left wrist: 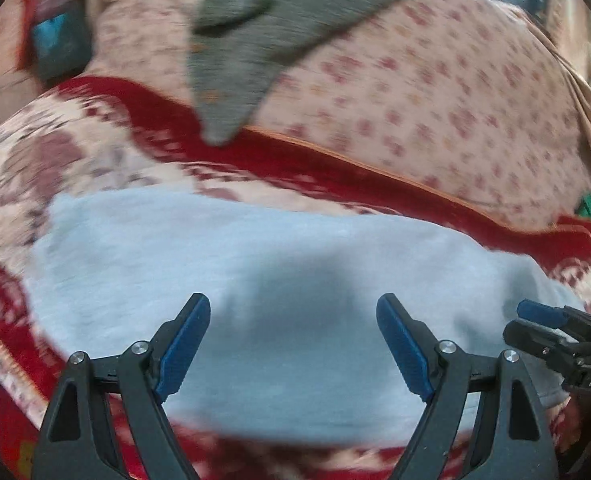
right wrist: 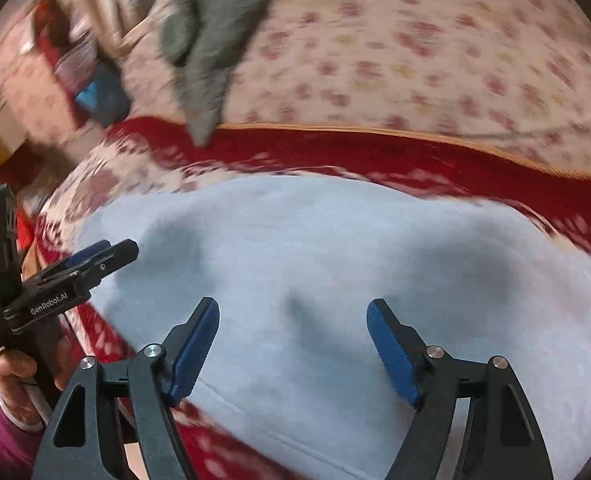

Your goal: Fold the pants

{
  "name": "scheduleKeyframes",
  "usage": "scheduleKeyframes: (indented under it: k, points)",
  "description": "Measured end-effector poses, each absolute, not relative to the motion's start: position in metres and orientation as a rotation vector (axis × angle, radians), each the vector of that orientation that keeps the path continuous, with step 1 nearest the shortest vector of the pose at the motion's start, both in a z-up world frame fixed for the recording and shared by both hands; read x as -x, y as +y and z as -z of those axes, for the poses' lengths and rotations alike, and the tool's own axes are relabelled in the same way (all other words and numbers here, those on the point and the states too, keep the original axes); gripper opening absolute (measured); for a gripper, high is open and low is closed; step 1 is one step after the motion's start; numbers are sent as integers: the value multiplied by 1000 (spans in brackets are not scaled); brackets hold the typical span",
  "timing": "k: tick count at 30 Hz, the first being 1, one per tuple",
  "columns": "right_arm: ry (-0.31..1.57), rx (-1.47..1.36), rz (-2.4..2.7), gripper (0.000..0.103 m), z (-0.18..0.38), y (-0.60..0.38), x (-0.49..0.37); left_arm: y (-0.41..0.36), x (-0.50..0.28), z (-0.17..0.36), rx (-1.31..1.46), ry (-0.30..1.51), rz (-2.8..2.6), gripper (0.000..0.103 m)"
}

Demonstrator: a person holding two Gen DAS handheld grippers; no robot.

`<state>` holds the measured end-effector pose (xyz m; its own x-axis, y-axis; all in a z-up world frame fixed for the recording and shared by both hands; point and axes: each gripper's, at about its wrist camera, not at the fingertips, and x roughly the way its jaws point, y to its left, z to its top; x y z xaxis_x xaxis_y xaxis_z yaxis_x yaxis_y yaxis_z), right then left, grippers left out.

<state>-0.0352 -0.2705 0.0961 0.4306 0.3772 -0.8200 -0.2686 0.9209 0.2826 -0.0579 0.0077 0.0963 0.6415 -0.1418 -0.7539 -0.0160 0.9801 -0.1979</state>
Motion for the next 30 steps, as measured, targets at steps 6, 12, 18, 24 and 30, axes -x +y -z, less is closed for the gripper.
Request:
scheduleKeyframes:
  k: [6,12,18,24,30]
  points:
    - [1058,-35,-567,81,-97,-189,14,85,86,-102,291,828,-93,85]
    - [1052,56,-774,81,-98,-90,-23,154,105,-86,409,861,-209,88]
    - [1088,153,-895,82,-87,-2,-69,185,99,-63,526,900,-250,88]
    - [1136,272,-1001,82,-65,58,-108,186,82,-47,537,938,-233,88]
    - [1241,387,-1085,82,-26,102,-135,192,59,-15,594,1013,-198,94]
